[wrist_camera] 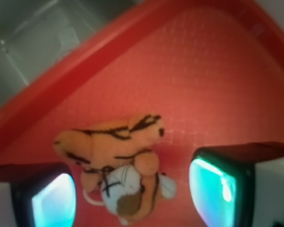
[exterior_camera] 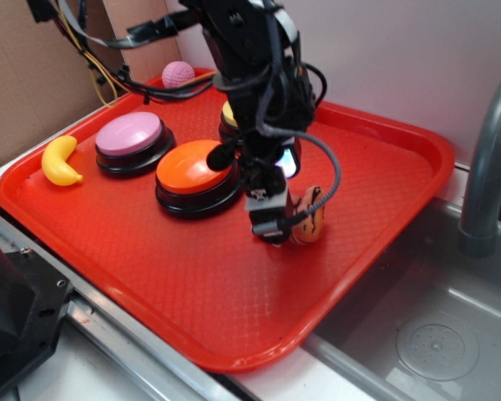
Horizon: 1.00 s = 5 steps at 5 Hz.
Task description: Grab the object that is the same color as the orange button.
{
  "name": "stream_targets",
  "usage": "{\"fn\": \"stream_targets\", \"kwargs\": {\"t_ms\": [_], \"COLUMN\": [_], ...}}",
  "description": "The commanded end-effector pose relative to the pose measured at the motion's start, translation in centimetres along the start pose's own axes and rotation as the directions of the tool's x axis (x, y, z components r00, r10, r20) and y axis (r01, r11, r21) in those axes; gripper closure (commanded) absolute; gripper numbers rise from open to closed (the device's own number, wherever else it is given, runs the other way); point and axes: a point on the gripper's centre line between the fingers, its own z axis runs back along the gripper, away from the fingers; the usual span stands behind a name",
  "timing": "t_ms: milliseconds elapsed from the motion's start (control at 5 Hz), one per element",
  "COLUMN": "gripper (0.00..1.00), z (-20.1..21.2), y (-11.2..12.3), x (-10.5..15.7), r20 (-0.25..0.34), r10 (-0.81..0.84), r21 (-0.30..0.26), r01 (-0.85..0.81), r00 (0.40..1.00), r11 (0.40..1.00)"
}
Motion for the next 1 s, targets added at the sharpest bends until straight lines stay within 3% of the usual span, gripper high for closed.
{"fn": "stream_targets", "kwargs": {"t_ms": [0, 200, 400, 600, 800], "gripper": [0.00, 0.00, 0.87, 1.00, 1.00], "z": [-0.9, -1.6, -1.8, -1.5, -0.4], "y": [0.1, -0.2, -0.4, -0.4, -0.1], "x": [0.7, 0.8, 0.8, 0.7, 0.4], "r20": [0.017, -0.010, -0.022, -0.013, -0.010], "r10": [-0.040, -0.064, -0.067, -0.053, -0.005], "r21": [0.008, 0.010, 0.022, 0.022, 0.036], "r01": [0.040, 0.065, 0.067, 0.053, 0.005], "r00": [0.999, 0.998, 0.998, 0.999, 1.000], "r11": [0.999, 0.998, 0.997, 0.998, 0.999]}}
